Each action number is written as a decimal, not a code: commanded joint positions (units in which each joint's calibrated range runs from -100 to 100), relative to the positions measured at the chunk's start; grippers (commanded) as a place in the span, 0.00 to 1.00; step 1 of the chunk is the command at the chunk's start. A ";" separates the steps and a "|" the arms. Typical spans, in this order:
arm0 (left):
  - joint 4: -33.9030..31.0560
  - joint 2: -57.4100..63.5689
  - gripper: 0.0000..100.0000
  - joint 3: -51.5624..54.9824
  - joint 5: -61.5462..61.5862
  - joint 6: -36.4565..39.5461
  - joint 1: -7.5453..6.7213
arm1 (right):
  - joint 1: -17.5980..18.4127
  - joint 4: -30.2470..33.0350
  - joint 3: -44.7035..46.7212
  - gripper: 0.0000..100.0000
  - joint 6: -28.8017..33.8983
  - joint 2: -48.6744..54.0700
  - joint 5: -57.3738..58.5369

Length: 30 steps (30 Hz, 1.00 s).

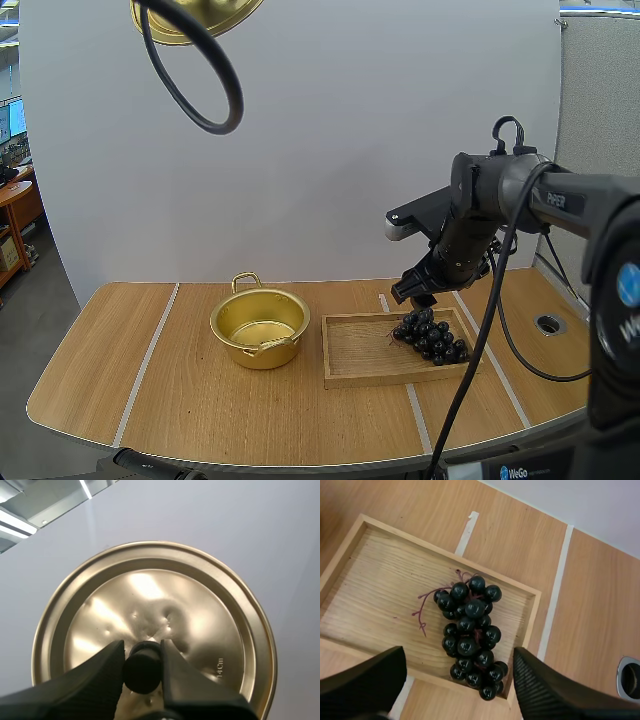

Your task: Open the pot, put the grape inside, and close it

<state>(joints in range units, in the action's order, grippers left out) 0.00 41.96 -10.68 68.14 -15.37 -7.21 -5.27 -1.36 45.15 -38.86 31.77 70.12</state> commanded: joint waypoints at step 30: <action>-1.04 -4.28 0.00 -0.29 -0.78 0.34 -0.21 | -6.01 -14.53 -2.73 1.00 -22.75 -19.75 -2.94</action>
<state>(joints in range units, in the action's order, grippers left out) -0.30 37.99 -10.68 68.14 -15.37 -7.21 -11.11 -14.69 42.78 -60.28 13.81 69.29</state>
